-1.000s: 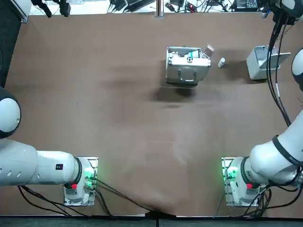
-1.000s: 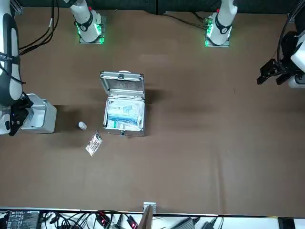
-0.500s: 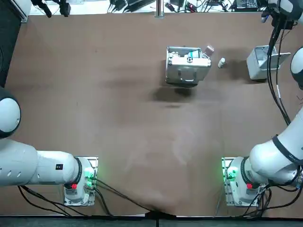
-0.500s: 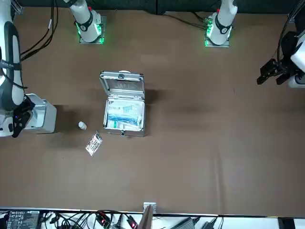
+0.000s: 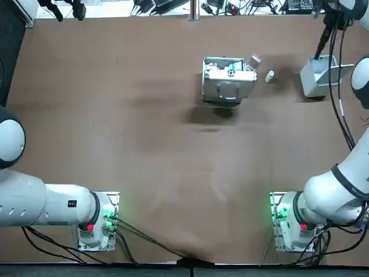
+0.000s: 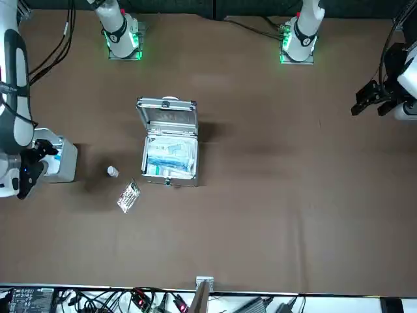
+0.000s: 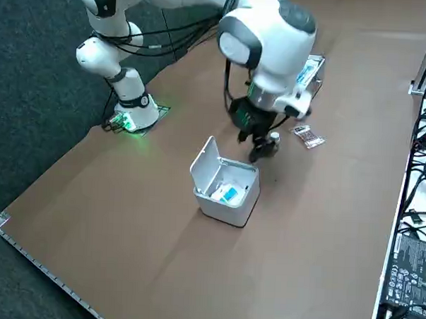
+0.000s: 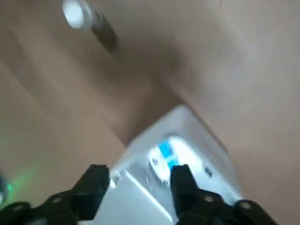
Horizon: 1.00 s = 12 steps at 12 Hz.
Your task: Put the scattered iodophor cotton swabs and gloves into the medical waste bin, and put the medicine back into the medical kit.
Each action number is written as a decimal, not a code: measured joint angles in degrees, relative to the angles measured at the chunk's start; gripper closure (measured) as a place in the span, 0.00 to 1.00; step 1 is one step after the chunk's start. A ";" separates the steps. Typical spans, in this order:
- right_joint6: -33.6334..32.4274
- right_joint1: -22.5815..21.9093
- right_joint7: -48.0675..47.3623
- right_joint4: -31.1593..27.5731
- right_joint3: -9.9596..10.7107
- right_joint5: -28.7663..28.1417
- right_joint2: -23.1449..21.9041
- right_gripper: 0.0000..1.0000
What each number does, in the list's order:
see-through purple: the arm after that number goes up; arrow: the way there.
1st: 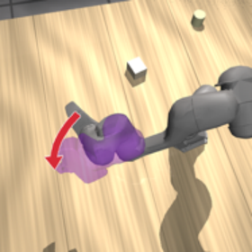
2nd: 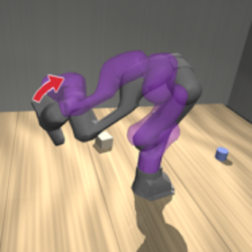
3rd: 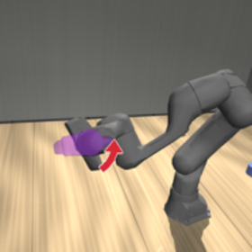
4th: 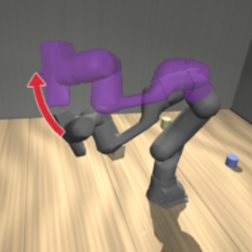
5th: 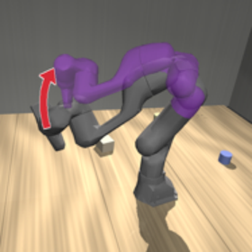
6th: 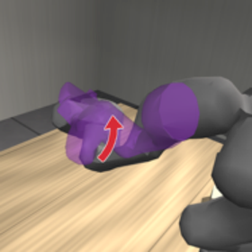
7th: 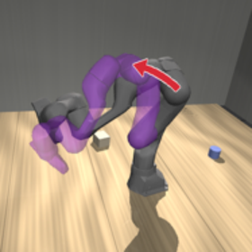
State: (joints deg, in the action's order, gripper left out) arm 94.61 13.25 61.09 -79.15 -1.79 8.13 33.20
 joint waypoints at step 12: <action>17.03 -18.56 -40.67 2.19 -1.38 -10.45 6.32 0.10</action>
State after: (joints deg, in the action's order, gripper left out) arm 111.64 -5.31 20.43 -76.97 -3.17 -2.32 39.51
